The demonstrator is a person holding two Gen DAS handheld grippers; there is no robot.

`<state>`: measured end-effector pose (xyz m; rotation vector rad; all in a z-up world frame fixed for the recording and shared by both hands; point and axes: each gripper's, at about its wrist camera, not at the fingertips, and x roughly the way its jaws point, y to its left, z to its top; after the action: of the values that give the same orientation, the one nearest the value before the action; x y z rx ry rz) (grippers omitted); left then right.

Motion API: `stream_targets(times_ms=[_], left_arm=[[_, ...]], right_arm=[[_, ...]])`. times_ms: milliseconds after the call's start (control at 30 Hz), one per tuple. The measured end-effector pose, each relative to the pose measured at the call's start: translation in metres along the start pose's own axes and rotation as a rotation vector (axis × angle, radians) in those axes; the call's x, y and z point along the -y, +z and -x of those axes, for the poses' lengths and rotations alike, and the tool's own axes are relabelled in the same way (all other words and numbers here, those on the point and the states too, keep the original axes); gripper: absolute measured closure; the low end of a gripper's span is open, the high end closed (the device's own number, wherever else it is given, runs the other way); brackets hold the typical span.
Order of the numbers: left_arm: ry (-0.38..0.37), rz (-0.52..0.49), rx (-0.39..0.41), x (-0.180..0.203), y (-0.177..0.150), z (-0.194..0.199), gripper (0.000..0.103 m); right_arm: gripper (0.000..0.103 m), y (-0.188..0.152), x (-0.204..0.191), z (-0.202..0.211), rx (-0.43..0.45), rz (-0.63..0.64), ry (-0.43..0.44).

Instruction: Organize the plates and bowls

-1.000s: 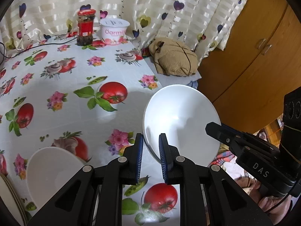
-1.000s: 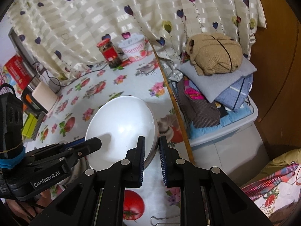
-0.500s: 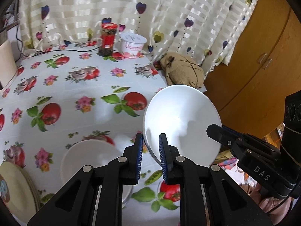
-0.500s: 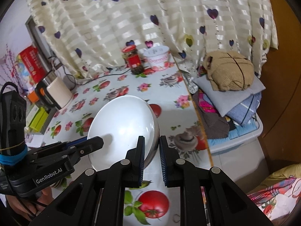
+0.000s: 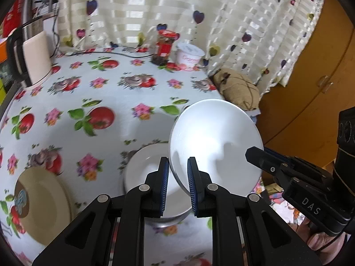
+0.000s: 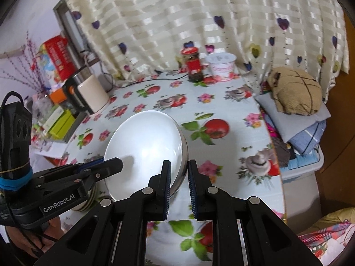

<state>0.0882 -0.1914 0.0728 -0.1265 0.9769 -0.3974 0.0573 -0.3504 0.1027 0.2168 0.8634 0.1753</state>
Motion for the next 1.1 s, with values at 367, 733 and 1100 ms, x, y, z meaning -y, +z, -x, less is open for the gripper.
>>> stream_targets(times_ms=[367,733,1100], left_arm=[[0.067,0.047,-0.058,-0.027,-0.012,-0.007,0.085],[0.088,0.07,-0.133,-0.038,-0.017,-0.025,0.085],[0.091,0.079,-0.169,-0.041,-0.017,-0.035,0.085]], right_arm=[[0.088,-0.01,-0.026,-0.029,-0.077,0.032,0.053],[0.088,-0.018,-0.025,-0.056,-0.155,0.02,0.063],[0.087,-0.02,-0.022,-0.067,-0.193,0.018,0.059]])
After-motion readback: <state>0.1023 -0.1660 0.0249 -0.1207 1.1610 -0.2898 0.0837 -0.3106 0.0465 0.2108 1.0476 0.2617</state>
